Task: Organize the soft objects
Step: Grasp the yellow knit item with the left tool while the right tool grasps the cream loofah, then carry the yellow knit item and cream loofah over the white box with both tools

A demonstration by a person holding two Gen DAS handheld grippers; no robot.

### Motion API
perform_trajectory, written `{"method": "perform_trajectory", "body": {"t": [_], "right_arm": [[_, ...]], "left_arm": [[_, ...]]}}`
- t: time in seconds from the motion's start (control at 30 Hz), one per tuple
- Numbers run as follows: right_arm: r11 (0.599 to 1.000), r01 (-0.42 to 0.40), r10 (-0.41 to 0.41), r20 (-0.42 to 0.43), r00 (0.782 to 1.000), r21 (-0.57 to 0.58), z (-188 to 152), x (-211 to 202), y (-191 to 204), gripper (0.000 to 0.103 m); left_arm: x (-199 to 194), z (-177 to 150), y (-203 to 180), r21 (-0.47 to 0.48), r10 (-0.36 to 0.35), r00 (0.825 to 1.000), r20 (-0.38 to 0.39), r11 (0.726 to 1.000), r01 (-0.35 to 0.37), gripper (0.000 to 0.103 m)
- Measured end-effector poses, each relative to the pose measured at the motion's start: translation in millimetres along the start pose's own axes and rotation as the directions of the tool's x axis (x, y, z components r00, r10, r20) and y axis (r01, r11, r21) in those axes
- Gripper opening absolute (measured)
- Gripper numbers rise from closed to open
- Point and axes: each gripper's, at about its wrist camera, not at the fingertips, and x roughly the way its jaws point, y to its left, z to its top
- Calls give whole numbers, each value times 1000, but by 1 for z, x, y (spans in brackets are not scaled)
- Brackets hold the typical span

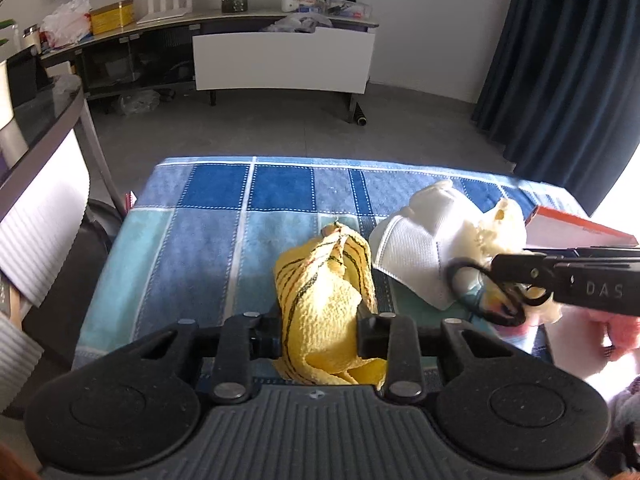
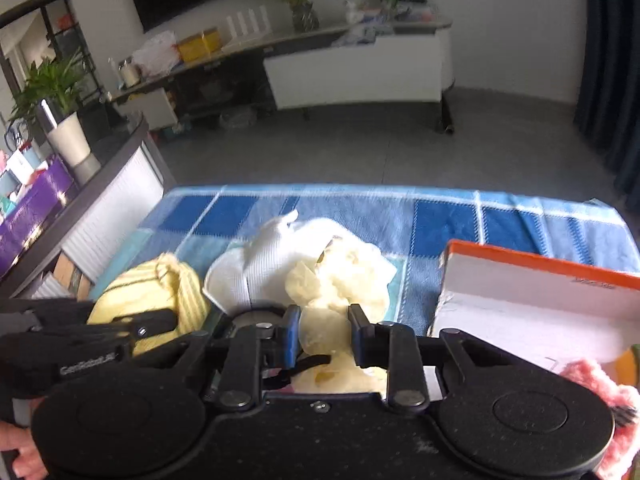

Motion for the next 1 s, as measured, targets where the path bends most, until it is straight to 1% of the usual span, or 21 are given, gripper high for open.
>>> {"method": "perform_trajectory", "body": {"t": [0.03,0.07,0.33,0.47,0.67,0.87,1.0], "right_arm": [[1000,-11,11,12,1000,6,0,-6,0,21],[1000,-18,18,24,1000,7,-1,-12,1,20],[999,-35,36,140,989,-15,-15,-73,10,19],[999,-28,32,187,982,-21,-22,-104,16,19],[1000,-6,13,212,977,-30,-40,-138,25,19],[1000,6,-4,226,974,-10,-53,-163,25,19],[999,23,-18,235,972,-21,-63,-178,27,19]], "left_arm": [[-5,-2,2,-9,-4,1000,4,1000,4,32],[-8,-2,4,-17,-4,1000,7,1000,4,32],[-49,-5,4,-40,-3,999,45,999,5,32],[-69,-8,-3,-33,-11,998,60,999,13,32],[-94,-15,-21,-19,-19,997,77,1000,20,32],[-113,-23,-33,-17,-10,996,90,1000,12,32],[-125,-28,-38,-14,-11,995,102,1000,12,32]]}}
